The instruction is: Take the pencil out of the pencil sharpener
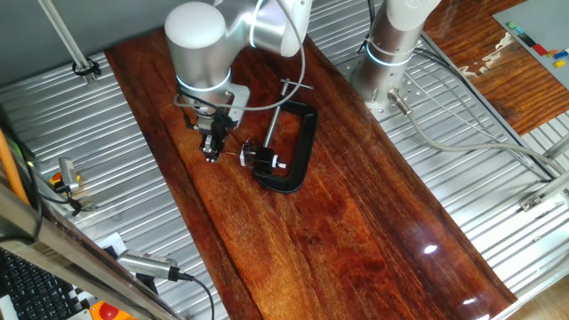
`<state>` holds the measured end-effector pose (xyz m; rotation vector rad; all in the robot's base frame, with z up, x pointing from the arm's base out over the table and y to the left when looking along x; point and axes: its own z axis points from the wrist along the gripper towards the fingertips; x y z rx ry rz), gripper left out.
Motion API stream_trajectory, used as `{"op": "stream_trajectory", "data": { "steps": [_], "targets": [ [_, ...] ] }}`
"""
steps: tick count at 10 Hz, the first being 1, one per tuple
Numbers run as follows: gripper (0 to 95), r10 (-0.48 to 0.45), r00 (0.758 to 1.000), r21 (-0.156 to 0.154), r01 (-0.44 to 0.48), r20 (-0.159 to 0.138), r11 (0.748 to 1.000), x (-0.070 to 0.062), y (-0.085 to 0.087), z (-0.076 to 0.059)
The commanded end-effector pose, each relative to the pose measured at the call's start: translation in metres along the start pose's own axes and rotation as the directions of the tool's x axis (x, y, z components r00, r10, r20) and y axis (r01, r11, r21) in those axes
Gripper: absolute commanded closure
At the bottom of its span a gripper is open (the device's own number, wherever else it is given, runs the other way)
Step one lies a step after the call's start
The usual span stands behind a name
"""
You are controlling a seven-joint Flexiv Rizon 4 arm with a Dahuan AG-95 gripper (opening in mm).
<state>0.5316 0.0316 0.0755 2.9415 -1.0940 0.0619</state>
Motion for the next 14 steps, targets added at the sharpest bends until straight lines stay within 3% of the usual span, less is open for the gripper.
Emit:
{"op": "stream_trajectory", "data": {
  "steps": [1, 14],
  "targets": [
    [57.0, -0.007, 1.0, 0.0, 0.007, 0.005, 1.0, 0.0023, 0.0018, 0.0014],
    [57.0, -0.005, 0.999, -0.003, 0.005, 0.033, 1.0, 0.0, 0.0084, 0.0023]
  ]
}}
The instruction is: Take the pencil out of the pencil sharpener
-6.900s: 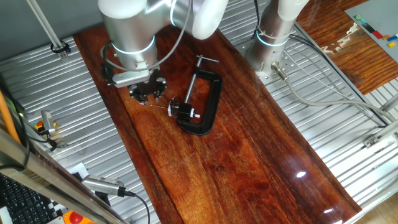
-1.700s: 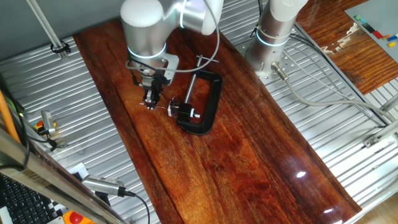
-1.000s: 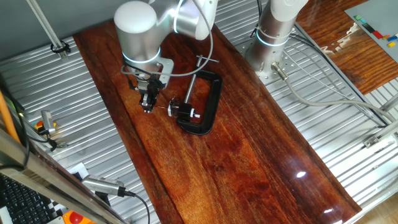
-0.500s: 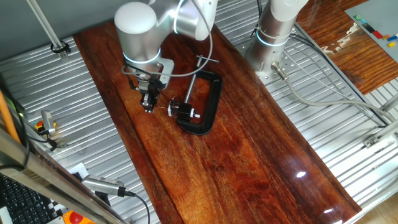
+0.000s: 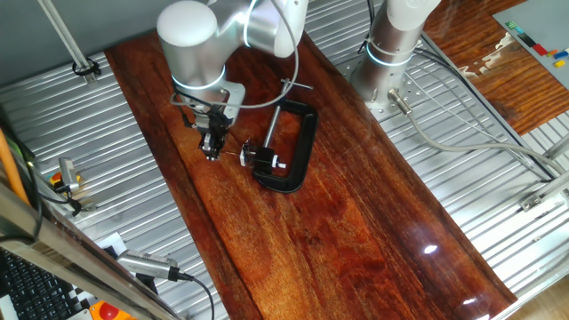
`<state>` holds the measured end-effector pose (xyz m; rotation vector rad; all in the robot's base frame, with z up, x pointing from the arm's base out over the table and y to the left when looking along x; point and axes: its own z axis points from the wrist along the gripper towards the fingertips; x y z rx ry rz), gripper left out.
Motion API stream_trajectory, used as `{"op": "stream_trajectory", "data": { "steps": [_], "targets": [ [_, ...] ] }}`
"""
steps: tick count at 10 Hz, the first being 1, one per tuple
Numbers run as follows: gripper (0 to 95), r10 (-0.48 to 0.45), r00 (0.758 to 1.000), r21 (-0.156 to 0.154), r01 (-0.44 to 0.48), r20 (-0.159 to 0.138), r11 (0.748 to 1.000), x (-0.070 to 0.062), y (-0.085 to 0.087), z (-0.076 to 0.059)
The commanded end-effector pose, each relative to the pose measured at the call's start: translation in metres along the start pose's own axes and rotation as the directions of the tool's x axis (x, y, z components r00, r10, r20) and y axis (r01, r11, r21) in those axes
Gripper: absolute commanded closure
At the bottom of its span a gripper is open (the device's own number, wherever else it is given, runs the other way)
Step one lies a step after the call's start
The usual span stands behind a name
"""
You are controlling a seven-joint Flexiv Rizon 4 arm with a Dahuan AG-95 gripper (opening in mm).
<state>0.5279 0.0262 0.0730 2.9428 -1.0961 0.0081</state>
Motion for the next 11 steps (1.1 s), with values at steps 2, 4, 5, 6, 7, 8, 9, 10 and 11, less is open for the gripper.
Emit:
{"op": "stream_trajectory", "data": {
  "steps": [2, 4, 5, 6, 7, 8, 9, 10, 11],
  "targets": [
    [57.0, -0.018, 1.0, 0.007, 0.018, -0.003, 1.0, -0.001, 0.003, 0.004],
    [57.0, -0.027, 1.0, 0.007, 0.027, 0.001, 1.0, 0.0, 0.004, 0.011],
    [57.0, -0.033, 0.999, 0.007, 0.033, 0.002, 0.999, 0.0, 0.005, 0.014],
    [57.0, -0.032, 0.999, 0.006, 0.032, 0.002, 0.999, 0.0, 0.005, 0.015],
    [57.0, -0.023, 1.0, 0.008, 0.023, 0.0, 1.0, 0.0, 0.006, 0.017],
    [76.0, -0.015, 1.0, 0.007, 0.015, -0.001, 1.0, 0.0, 0.006, 0.018],
    [76.0, -0.012, 1.0, 0.007, 0.012, -0.001, 1.0, 0.0, 0.006, 0.018],
    [95.0, -0.013, 1.0, 0.008, 0.013, -0.002, 1.0, 0.0, 0.006, 0.018],
    [95.0, -0.009, 1.0, 0.007, 0.009, -0.003, 1.0, 0.0, 0.006, 0.018]
  ]
}}
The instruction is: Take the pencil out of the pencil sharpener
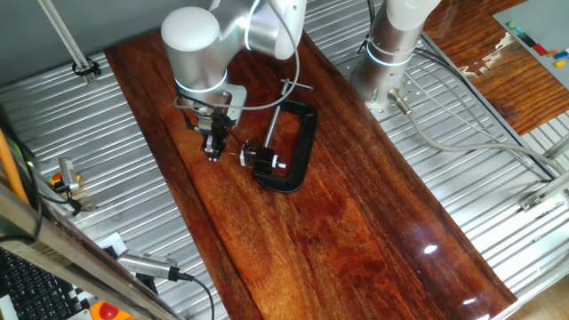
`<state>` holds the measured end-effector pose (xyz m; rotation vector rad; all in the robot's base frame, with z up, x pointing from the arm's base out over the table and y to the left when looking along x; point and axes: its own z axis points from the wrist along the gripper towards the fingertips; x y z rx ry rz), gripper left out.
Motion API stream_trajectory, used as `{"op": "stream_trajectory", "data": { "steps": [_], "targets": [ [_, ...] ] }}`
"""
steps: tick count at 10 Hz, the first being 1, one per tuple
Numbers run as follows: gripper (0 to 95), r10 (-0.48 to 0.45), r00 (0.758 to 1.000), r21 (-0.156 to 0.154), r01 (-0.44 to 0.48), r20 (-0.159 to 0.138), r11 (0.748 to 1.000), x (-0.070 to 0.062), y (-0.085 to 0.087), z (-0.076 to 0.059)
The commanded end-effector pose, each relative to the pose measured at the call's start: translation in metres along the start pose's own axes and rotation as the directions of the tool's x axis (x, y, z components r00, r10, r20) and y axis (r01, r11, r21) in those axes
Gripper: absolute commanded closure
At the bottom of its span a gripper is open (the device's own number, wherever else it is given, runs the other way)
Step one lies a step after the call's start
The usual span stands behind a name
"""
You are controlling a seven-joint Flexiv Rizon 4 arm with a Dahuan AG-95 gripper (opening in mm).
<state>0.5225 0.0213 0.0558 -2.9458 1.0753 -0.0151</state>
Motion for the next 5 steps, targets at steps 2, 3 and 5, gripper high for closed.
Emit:
{"op": "stream_trajectory", "data": {
  "steps": [2, 3, 5],
  "targets": [
    [95.0, 0.008, 1.0, -0.001, -0.008, -0.006, 1.0, 0.0011, -0.001, 0.0012],
    [95.0, 0.007, 1.0, -0.002, -0.007, -0.008, 1.0, 0.0012, -0.0011, 0.0012],
    [95.0, 0.01, 1.0, -0.004, -0.01, -0.014, 1.0, 0.0024, -0.0003, 0.0006]
  ]
}}
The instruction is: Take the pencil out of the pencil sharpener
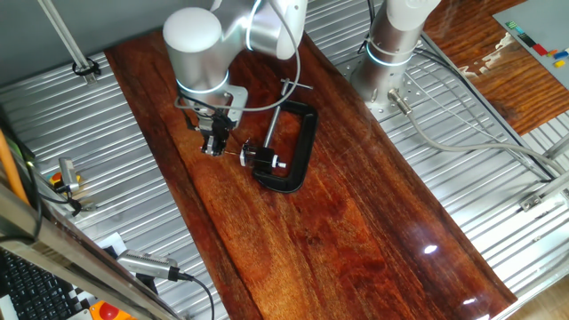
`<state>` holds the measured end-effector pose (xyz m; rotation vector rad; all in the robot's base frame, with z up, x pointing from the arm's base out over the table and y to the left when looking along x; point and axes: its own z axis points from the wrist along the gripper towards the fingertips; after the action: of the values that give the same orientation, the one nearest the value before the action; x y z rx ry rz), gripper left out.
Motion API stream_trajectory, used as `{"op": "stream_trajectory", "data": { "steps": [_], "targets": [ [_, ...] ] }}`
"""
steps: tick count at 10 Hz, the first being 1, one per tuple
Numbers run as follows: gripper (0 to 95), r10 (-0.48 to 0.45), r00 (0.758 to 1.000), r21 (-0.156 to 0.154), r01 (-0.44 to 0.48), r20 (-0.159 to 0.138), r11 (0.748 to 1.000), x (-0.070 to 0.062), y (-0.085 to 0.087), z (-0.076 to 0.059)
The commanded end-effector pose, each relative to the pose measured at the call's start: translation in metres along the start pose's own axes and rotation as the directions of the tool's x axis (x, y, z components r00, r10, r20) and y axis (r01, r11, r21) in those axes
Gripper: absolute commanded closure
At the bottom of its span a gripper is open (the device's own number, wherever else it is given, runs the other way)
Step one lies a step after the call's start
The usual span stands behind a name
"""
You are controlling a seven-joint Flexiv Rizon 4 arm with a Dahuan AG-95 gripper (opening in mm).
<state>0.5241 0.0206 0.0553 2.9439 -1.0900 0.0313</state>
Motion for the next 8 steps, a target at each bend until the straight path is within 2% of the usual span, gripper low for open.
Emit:
{"op": "stream_trajectory", "data": {
  "steps": [1, 3, 8],
  "targets": [
    [95.0, 0.003, 1.0, 0.001, -0.003, -0.003, 1.0, 0.003, 0.0, -0.001],
    [95.0, 0.0, 1.0, 0.0, 0.0, -0.004, 1.0, 0.006, 0.0, -0.002],
    [95.0, -0.01, 1.0, -0.003, 0.01, -0.004, 1.0, 0.026, 0.004, -0.006]
  ]
}}
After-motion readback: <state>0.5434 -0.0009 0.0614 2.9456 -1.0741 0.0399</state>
